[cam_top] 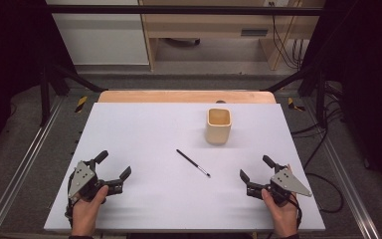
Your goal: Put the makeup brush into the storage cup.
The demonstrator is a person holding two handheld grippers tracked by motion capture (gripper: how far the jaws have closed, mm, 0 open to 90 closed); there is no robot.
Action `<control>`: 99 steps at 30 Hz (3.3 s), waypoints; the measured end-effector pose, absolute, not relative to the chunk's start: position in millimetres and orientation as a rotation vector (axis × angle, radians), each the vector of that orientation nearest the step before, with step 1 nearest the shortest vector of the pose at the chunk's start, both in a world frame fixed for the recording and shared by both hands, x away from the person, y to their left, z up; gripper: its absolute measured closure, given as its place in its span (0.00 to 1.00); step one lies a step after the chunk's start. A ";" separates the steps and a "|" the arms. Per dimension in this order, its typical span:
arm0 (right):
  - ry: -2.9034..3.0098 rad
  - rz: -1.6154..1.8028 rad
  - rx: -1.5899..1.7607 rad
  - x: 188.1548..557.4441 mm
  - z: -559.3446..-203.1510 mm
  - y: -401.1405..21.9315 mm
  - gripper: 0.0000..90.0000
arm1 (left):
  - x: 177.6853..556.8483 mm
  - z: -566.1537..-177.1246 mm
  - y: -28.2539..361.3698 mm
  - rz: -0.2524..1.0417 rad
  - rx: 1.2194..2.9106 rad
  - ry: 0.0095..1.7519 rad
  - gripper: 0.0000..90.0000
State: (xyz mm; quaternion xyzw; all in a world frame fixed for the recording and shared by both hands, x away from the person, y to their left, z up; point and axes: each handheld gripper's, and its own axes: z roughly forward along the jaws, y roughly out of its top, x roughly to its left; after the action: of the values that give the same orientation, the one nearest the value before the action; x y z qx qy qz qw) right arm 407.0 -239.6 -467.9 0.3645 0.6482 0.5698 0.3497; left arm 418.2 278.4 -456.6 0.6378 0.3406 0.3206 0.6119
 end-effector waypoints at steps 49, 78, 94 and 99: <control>2.226 1.020 0.931 453.6 -393.1 -185.7 0.06 | 422.2 -461.8 264.1 0.755 1.552 0.766 0.01; 2.468 0.892 0.967 489.7 -409.6 -138.0 0.06 | 424.2 -461.2 267.7 0.764 1.549 0.769 0.01; 2.533 0.855 0.971 497.3 -424.5 -117.5 0.09 | 425.0 -461.3 267.4 0.766 1.557 0.764 0.01; 2.547 0.837 0.982 501.1 -430.1 -109.4 0.09 | 424.8 -460.8 268.0 0.765 1.553 0.766 0.01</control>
State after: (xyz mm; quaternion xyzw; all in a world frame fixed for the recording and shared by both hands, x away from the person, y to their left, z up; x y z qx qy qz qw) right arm 501.1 -109.4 -430.1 0.3403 0.8829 0.2903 0.1429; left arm 424.8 268.0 -460.8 0.6655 0.3283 0.3280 0.5846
